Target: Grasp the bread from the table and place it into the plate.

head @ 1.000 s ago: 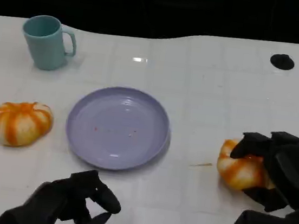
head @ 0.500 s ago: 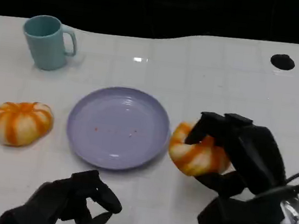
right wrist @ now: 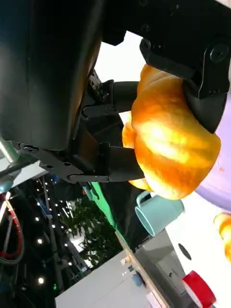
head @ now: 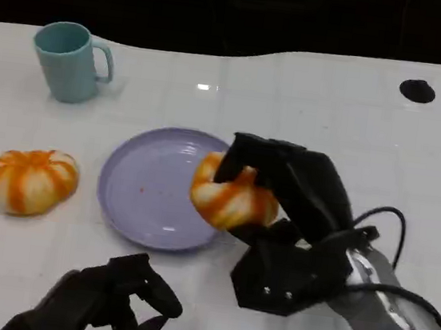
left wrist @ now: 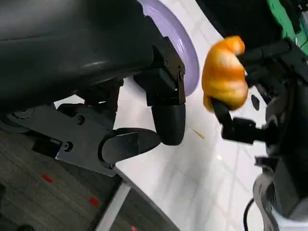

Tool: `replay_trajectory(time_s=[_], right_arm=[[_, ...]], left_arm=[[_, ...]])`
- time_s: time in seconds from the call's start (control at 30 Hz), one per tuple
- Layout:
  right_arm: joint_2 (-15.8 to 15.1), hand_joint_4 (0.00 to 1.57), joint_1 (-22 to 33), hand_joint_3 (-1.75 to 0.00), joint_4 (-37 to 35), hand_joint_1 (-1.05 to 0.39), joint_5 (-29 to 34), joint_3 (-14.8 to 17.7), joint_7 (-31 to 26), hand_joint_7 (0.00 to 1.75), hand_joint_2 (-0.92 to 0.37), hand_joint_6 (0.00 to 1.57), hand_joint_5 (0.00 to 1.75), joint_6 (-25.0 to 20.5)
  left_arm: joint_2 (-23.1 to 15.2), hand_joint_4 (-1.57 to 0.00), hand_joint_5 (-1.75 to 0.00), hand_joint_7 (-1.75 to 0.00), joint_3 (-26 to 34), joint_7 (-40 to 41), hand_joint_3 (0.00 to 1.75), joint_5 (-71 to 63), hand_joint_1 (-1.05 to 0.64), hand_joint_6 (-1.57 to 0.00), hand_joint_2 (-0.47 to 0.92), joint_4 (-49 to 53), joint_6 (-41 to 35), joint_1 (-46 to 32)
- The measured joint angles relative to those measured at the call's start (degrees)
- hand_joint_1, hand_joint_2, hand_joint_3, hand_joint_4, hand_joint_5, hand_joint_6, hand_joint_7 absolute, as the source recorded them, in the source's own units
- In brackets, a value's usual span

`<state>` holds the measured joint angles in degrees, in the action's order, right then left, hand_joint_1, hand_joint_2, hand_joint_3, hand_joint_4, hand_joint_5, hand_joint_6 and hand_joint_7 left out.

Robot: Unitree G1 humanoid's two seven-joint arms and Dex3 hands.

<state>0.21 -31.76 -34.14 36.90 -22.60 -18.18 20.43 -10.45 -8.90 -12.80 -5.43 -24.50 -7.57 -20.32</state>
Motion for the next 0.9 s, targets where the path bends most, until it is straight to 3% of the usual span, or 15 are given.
replay_trajectory(time_s=[0.17,0.27,0.33,0.37,0.47,0.53,0.57,0.67,0.77,0.9], right_arm=[[2.84,0.97,-6.57,-1.37,-10.51,-0.13,-0.29,-0.44,-2.09,1.67,-0.28,0.74,1.75,1.32],[4.29,0.93,-9.28,-1.30,-15.76,-0.13,-0.65,-0.87,-2.21,1.46,-0.31,0.79,1.75,1.72],[5.21,0.79,-10.72,-1.15,-18.74,-0.16,-1.21,-0.92,-2.03,1.06,-0.40,0.83,1.74,1.65],[5.72,0.71,-11.43,-1.06,-19.97,-0.16,-1.48,-0.90,-1.58,0.93,-0.45,0.81,1.65,1.01],[7.29,0.52,-13.44,-0.70,-22.92,-0.24,-3.62,-0.45,1.53,0.43,-0.62,0.65,0.92,-1.24],[7.58,0.39,-14.65,-0.57,-24.09,-0.31,-3.76,-0.66,3.85,0.23,-0.69,0.56,0.64,-1.98],[7.54,0.23,-15.12,-0.46,-24.37,-0.38,-3.64,-1.09,4.78,0.11,-0.77,0.44,0.51,-2.11],[7.12,0.03,-15.98,-0.28,-24.36,-0.53,-3.04,-2.84,8.08,0.01,-0.90,0.24,0.30,-3.21],[6.64,0.00,-16.09,-0.33,-23.39,-0.68,-2.32,-4.73,13.16,0.00,-0.92,0.15,0.12,-5.10],[5.53,0.00,-15.98,-0.37,-19.84,-0.75,-2.21,-6.40,17.80,0.00,-0.92,0.11,0.04,-6.87]], left_arm=[[0.14,-0.63,-1.75,-1.25,-0.38,0.22,0.64,-0.35,-0.21,-0.63,0.81,0.34,0.52,-0.10],[0.28,-0.63,-1.75,-1.25,-0.58,0.30,0.63,-0.35,-0.21,-0.64,0.81,0.39,0.70,-0.18],[0.41,-0.63,-1.75,-1.25,-0.70,0.31,0.63,-0.35,-0.22,-0.64,0.81,0.39,0.70,-0.24],[0.47,-0.63,-1.75,-1.25,-0.76,0.31,0.63,-0.35,-0.22,-0.64,0.81,0.39,0.69,-0.27],[0.62,-0.64,-1.75,-1.25,-0.83,0.31,0.63,-0.35,-0.22,-0.64,0.81,0.39,0.65,-0.32],[0.74,-0.65,-1.75,-1.25,-0.84,0.32,0.62,-0.31,-0.22,-0.64,0.82,0.39,0.65,-0.33],[0.77,-0.64,-1.75,-1.24,-0.83,0.31,0.62,-0.27,-0.22,-0.64,0.82,0.39,0.65,-0.33],[0.92,-0.63,-1.75,-1.24,-0.83,0.31,0.62,-0.22,-0.21,-0.64,0.82,0.38,0.63,-0.35],[1.18,-0.63,-1.75,-1.24,-0.83,0.31,0.61,-0.10,-0.21,-0.64,0.82,0.38,0.42,-0.39],[1.20,-0.64,-1.75,-1.24,-0.82,0.31,0.61,-0.05,-0.21,-0.64,0.83,0.38,0.40,-0.40]])
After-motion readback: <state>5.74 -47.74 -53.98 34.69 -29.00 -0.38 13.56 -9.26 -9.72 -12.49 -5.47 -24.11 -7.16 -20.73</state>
